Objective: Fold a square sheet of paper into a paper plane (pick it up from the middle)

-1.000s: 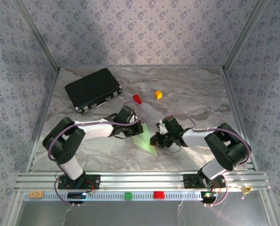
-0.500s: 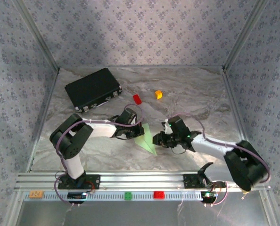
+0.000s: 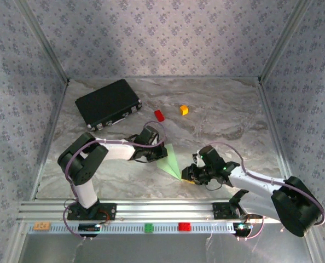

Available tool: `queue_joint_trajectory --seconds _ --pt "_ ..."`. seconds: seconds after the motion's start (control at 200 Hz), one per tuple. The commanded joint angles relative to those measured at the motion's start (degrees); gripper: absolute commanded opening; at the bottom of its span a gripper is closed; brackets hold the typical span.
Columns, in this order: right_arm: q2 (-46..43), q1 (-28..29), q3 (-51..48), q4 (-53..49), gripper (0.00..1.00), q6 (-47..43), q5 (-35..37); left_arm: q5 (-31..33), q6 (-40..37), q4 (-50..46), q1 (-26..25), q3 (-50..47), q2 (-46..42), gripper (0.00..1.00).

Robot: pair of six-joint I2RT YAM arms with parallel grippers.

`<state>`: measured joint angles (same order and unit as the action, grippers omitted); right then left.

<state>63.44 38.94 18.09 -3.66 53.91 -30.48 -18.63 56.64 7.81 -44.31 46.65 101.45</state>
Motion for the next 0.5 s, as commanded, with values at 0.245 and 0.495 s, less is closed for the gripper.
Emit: queue_joint_trajectory --seconds 0.245,0.495 --pt "5.76 0.74 0.46 3.36 0.31 1.06 -2.25 1.36 0.40 -2.38 0.11 -1.30 0.57 0.00" --pt "7.86 0.68 0.78 6.51 0.30 1.71 -2.74 1.34 0.22 -2.63 0.11 -1.17 0.50 0.00"
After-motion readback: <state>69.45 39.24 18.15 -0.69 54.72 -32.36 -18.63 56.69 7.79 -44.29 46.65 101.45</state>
